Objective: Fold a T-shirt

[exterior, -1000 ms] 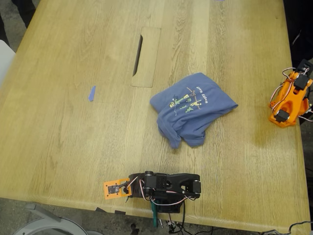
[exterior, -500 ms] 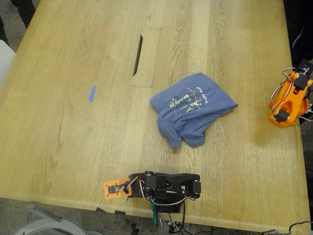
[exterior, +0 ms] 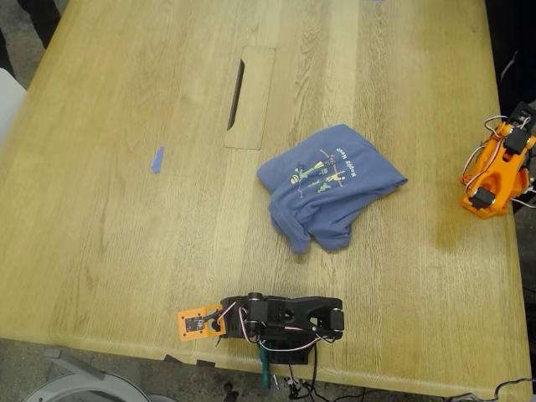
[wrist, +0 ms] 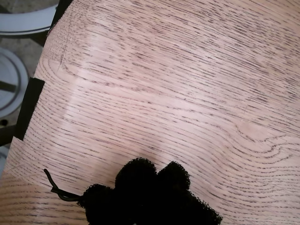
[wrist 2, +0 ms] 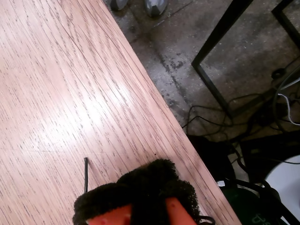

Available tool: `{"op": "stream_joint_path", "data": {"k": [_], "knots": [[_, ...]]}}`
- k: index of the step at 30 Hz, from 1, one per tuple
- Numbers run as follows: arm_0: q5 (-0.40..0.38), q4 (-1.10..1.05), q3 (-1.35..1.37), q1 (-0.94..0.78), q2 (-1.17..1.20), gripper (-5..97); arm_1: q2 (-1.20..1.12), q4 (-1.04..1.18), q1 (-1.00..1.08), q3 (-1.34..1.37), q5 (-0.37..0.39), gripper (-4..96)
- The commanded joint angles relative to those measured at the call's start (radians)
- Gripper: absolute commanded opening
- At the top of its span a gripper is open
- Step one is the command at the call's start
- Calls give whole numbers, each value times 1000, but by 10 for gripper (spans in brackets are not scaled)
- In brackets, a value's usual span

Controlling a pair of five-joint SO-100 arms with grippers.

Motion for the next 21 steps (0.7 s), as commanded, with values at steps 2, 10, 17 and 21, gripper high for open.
{"op": "stream_joint_path", "data": {"k": [2, 10, 17, 21], "knots": [[9, 2, -18, 2, 115, 0, 0, 2, 95, 69, 5, 1], [9, 2, -18, 11, 115, 0, 0, 2, 60, 69, 3, 1], [9, 2, -18, 2, 115, 0, 0, 2, 67, 69, 3, 1], [8, 2, -18, 2, 115, 0, 0, 2, 77, 69, 3, 1]]}}
